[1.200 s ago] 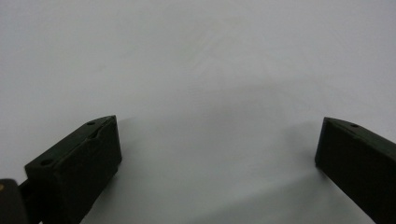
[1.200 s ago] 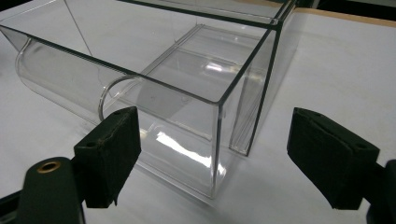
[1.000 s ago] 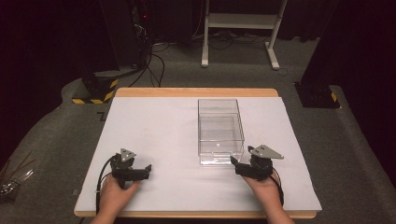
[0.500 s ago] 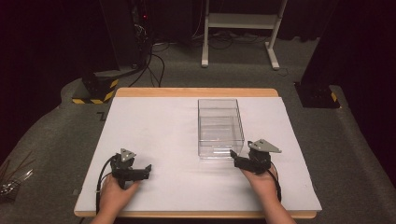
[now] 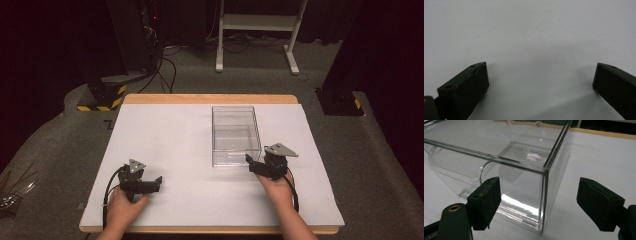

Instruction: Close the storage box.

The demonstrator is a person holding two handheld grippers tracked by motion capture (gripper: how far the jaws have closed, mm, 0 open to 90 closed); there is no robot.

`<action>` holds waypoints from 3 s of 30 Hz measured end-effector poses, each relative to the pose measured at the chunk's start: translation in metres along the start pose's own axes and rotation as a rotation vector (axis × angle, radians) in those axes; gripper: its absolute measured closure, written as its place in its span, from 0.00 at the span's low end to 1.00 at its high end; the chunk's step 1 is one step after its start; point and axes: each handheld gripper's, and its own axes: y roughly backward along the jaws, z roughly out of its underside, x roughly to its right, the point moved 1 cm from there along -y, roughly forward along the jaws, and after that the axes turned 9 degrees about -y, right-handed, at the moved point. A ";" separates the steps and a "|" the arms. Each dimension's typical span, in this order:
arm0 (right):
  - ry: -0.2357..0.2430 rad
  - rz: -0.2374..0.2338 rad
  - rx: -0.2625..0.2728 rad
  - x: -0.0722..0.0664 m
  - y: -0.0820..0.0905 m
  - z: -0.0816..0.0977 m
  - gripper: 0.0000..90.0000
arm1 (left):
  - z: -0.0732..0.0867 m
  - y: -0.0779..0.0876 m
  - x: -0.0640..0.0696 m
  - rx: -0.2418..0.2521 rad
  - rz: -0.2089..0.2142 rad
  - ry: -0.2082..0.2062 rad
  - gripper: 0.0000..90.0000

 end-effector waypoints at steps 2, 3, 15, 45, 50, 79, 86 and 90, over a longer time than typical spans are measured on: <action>-0.006 0.006 0.003 0.000 -0.003 -0.002 0.22 | 0.000 0.000 0.000 0.000 0.000 0.000 0.01; -0.002 0.009 0.005 0.001 -0.004 -0.003 0.22 | 0.000 0.000 0.000 0.000 0.000 0.000 0.01; -0.018 0.015 0.007 0.003 -0.012 -0.006 0.22 | 0.000 0.000 0.000 0.000 0.000 -0.001 0.01; 0.011 -0.025 0.031 -0.004 0.024 0.006 0.24 | 0.000 0.000 0.000 0.000 0.000 0.000 0.01; 0.007 -0.025 0.037 -0.001 0.035 0.011 0.24 | 0.000 0.000 0.000 0.000 0.000 0.000 0.01; 0.038 0.105 -0.132 0.046 0.062 0.069 0.25 | 0.000 0.000 0.000 0.004 -0.001 0.003 0.01; 0.070 0.113 -0.188 0.044 0.056 0.069 0.30 | 0.000 0.000 0.000 0.004 -0.002 0.003 0.01; 0.060 0.109 -0.206 0.044 0.055 0.069 0.31 | 0.000 0.000 0.000 0.005 -0.001 0.003 0.01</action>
